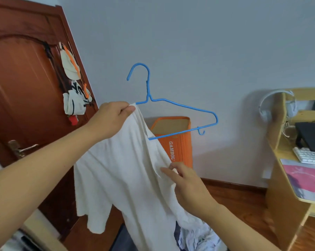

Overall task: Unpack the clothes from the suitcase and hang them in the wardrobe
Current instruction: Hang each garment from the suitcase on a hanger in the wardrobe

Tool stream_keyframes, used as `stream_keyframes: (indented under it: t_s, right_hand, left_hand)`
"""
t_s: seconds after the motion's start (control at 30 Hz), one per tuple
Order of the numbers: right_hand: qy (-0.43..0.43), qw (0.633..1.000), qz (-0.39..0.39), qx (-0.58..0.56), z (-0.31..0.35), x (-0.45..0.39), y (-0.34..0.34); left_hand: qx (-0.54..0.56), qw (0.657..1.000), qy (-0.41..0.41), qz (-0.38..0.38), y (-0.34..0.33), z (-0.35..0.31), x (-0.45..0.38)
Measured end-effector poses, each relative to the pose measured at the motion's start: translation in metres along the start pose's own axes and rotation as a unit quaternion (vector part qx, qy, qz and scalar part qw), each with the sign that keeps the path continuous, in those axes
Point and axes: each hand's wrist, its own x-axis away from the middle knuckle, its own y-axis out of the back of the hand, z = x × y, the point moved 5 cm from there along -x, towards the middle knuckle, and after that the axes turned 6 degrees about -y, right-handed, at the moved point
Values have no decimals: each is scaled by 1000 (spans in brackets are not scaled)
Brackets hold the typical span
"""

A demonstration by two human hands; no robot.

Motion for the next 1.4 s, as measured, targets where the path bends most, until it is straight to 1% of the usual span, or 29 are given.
stream_keyframes:
  t_s: [0.03,0.07,0.13,0.17,0.2,0.27,0.33,0.37,0.43,0.53,0.57,0.63,0.67,0.7,0.73,0.77,0.8,0.87,0.9,1.0,1.07,1.1,1.13,1.17,1.23,1.27,1.3,1.33,1.4]
  right_hand:
    - [14,999,34,3,5,-3,-3]
    - [1,997,82,3,8,-4,-8]
    - [-72,979,187,26,-2,-8,-20]
    - [-88,974,200,53,-10,-12,-20]
    - [-89,974,191,81,-18,-18,-14]
    - [-55,975,167,138,-36,-30,4]
    - [-9,981,109,159,-59,-36,29]
    - [11,984,83,158,-73,-38,41]
    - [49,982,65,169,-79,-38,67]
    - [118,978,33,168,-57,-48,103]
    - [140,978,1,157,-44,-52,113]
    - [153,981,-80,89,-17,-63,126]
    - [131,985,-110,34,-5,-70,128]
    - [106,987,-122,-21,5,-78,127]
    - [77,989,-110,-54,13,-85,125]
    - [53,994,-72,-58,16,-92,119]
    - [26,999,-12,-27,17,-98,112]
    - [-23,992,98,72,16,-105,100]
    - [-29,989,107,97,19,-108,98]
    - [40,996,34,78,45,-123,100]
    - [62,995,0,81,53,-131,101]
    - [49,996,-11,80,52,-136,103]
    - [31,996,-18,76,49,-142,105]
    - [19,997,-23,65,47,-146,108]
    - [18,999,-18,31,46,-155,110]
    - [26,999,-7,19,47,-159,110]
    - [36,999,7,15,49,-163,110]
    - [40,999,19,15,51,-166,111]
    - [44,998,32,10,55,-173,109]
  left_hand:
    - [2,1000,6,-6,5,4,2]
    - [6,1000,8,-11,10,7,4]
    - [11,1000,9,-11,18,8,6]
    - [13,1000,7,-6,22,7,8]
    - [16,1000,3,-1,26,8,12]
    - [15,1000,-7,15,33,17,21]
    - [-6,999,-11,44,38,37,35]
    - [-24,998,-14,51,41,49,42]
    - [-84,994,-32,55,44,68,58]
    - [-176,978,-67,95,32,84,77]
    - [-193,973,-74,98,27,86,81]
    - [-201,974,-77,69,22,88,81]
    - [-183,980,-70,39,22,88,80]
    - [-148,987,-56,9,24,85,79]
    - [-110,993,-39,-18,27,82,77]
    - [-67,997,-21,-40,29,79,73]
    - [-38,998,-13,-53,31,74,71]
    - [-33,997,-16,-69,32,63,69]
    - [-39,996,-16,-73,32,58,68]
    - [-48,996,-16,-80,37,40,71]
    - [-116,989,-19,-94,45,37,82]
    - [-169,981,1,-99,49,43,93]
    - [-205,972,45,-103,52,54,108]
    - [-198,968,119,-102,53,71,128]
    - [-93,952,269,-114,54,102,169]
    - [-69,943,302,-121,54,118,187]
    - [-92,936,316,-121,61,134,203]
    - [-113,929,335,-108,72,149,217]
    - [-156,897,411,-54,103,177,241]
